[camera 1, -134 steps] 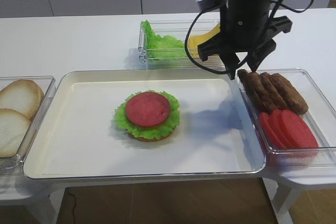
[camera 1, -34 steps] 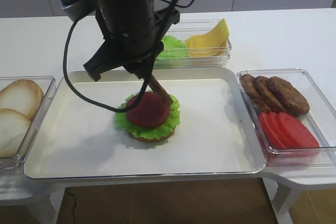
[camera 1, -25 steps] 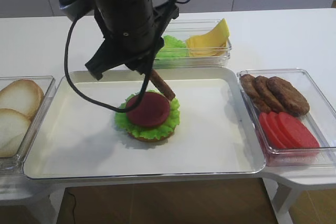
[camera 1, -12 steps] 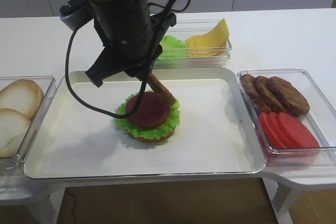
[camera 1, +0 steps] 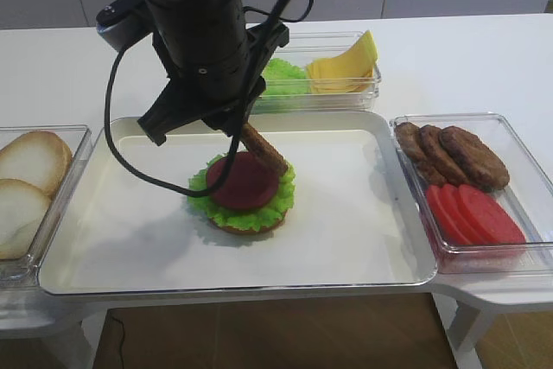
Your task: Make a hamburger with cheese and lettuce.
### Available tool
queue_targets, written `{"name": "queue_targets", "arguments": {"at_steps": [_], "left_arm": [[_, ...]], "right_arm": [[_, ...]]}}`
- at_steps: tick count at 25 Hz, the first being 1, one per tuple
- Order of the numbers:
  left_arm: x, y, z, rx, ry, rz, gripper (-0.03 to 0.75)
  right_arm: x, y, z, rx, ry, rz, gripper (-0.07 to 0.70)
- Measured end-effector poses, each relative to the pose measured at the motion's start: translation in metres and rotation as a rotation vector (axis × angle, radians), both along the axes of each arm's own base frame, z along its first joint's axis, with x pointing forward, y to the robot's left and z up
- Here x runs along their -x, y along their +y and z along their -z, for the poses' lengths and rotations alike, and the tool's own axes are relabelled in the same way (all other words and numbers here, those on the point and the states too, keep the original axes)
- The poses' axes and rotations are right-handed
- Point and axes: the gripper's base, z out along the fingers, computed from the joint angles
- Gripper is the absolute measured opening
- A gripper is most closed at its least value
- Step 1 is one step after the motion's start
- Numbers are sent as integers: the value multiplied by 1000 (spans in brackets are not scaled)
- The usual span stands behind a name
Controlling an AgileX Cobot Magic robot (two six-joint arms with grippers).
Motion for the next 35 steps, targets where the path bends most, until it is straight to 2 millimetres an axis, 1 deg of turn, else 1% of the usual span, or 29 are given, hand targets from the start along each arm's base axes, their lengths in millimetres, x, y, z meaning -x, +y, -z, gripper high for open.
{"name": "queue_targets", "arguments": {"at_steps": [3,11,19,22,27,30,33,35], "left_arm": [[0,0,0,0,0,0,418],[0,0,0,0,0,0,418],[0,0,0,0,0,0,418],[0,0,0,0,0,0,418],[0,0,0,0,0,0,418],[0,0,0,0,0,0,418],[0,0,0,0,0,0,418],[0,0,0,0,0,0,418]], "right_arm": [[1,0,0,0,0,-2,153],[3,2,1,-25,32,1,287],[5,4,2,-44,57,3,378],[6,4,2,-46,60,3,392],[5,4,2,-53,75,-6,394],[-4,-4,3,-88,124,26,394],[-24,-23,2,-137,170,99,394],[-37,-39,-4,-172,178,152,394]]}}
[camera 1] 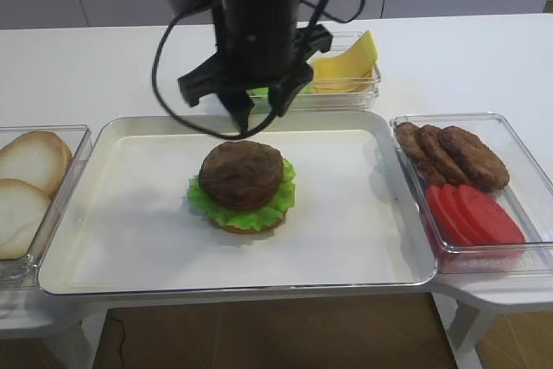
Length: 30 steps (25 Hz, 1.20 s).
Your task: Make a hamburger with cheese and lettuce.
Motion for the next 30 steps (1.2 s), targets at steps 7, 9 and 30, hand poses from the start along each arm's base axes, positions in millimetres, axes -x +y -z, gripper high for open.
{"name": "queue_targets", "arguments": {"at_steps": [7,9,30], "left_arm": [[0,0,0,0,0,0,418],[0,0,0,0,0,0,418],[0,0,0,0,0,0,418]], "right_arm": [[-34,-67,-35,-59,-59,168,394],[-43,-88,-42,-71,-69,212,394],[58,-278,-56,-36,-48,626,393]]}}
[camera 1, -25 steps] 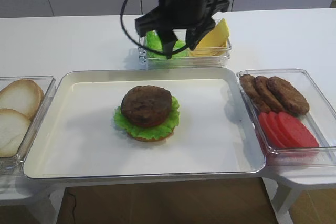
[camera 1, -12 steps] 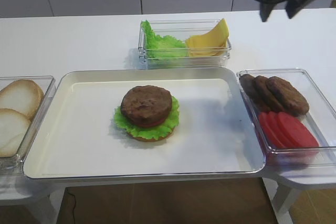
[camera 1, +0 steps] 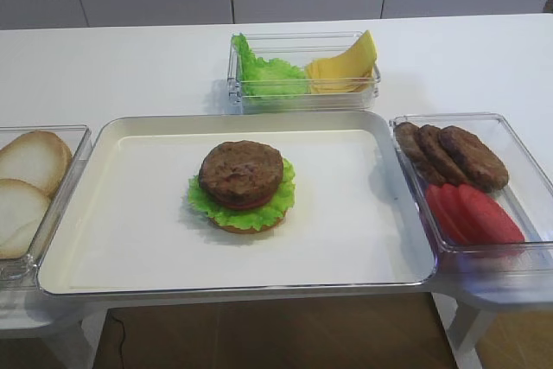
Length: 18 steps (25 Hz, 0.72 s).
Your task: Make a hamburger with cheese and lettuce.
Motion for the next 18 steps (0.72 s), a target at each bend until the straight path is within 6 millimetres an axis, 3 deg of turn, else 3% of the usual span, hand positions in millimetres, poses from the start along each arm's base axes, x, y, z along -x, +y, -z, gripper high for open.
{"name": "queue_targets", "arguments": {"at_steps": [13,18], "left_arm": [[0,0,0,0,0,0,418],[0,0,0,0,0,0,418]], "right_arm": [[142,-11,-10,-20,-267,0,393],[188,-14,-10,-28,-375,1,393]]}}
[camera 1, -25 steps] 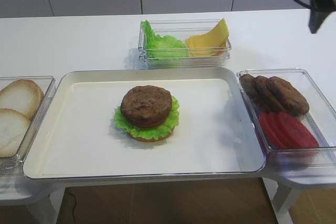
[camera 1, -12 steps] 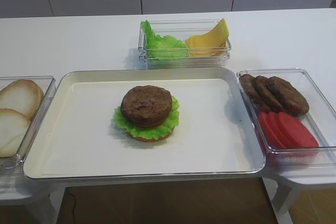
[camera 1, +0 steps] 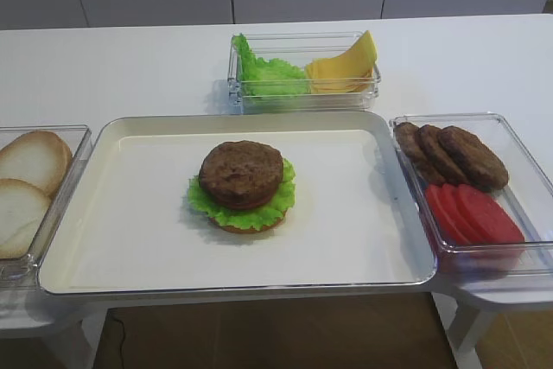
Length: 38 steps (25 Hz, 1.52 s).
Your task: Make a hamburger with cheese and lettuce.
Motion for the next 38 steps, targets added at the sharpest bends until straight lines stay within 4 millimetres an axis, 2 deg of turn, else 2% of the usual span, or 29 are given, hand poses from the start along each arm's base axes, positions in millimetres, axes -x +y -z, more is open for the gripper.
{"name": "queue_targets", "arguments": {"at_steps": [11,18,21,25,27,32,38], "left_arm": [[0,0,0,0,0,0,418],[0,0,0,0,0,0,418],[0,0,0,0,0,0,418],[0,0,0,0,0,0,418],[0,0,0,0,0,0,418],[0,0,0,0,0,0,418],[0,0,0,0,0,0,418]], "right_arm": [[67,-3,18,8,-221,-56,372],[91,0,46,-17,-299,-102,348],[91,0,59,-16,-282,-103,362],[85,1,77,-16,-231,-105,454],[81,1,84,-17,-210,-108,477],[73,1,85,-16,-278,-100,489],[69,2,89,-15,-282,-99,491]]}}
